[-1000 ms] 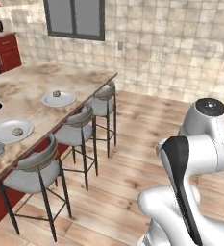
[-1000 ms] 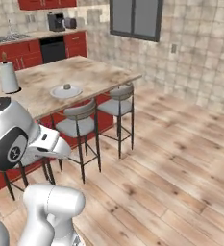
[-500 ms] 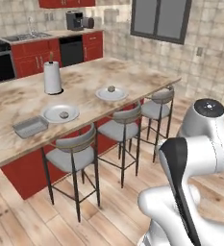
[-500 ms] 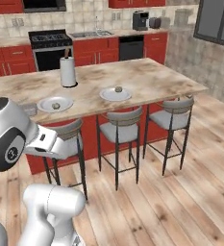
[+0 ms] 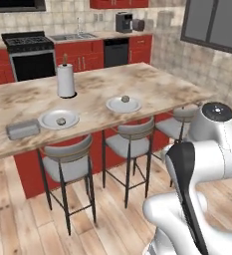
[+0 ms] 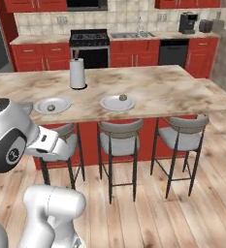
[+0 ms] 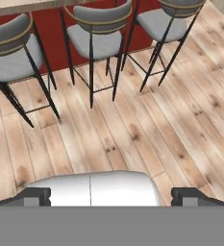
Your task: Place two dumplings into each of the tupperware containers and then place the containers in the fridge.
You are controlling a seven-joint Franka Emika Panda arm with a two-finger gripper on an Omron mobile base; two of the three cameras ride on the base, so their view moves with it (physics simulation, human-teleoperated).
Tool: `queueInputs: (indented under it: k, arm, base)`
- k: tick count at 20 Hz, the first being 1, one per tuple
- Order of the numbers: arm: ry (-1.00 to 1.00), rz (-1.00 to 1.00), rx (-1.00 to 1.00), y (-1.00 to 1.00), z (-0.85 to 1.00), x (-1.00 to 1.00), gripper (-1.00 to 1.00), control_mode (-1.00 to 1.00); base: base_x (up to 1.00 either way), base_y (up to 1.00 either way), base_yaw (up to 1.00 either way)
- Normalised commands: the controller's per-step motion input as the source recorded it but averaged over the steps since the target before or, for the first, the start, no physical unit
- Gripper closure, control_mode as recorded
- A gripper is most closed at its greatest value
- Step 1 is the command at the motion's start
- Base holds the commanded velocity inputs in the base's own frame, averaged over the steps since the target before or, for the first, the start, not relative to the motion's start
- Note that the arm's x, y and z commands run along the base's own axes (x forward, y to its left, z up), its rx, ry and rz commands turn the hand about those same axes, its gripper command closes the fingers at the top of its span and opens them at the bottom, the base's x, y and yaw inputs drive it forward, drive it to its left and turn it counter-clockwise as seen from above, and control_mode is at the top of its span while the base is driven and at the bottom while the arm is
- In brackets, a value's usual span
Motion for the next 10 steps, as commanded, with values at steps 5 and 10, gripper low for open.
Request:
queueInputs:
  k: [5, 10]
  arm:
    - [0.0, 0.0, 0.0, 0.0, 0.0, 0.0, -1.0, 1.0]
    - [0.0, 0.0, 0.0, 0.0, 0.0, 0.0, -1.0, 1.0]
  base:
    - [0.64, -0.63, 0.43]
    - [0.87, -0.34, 0.29]
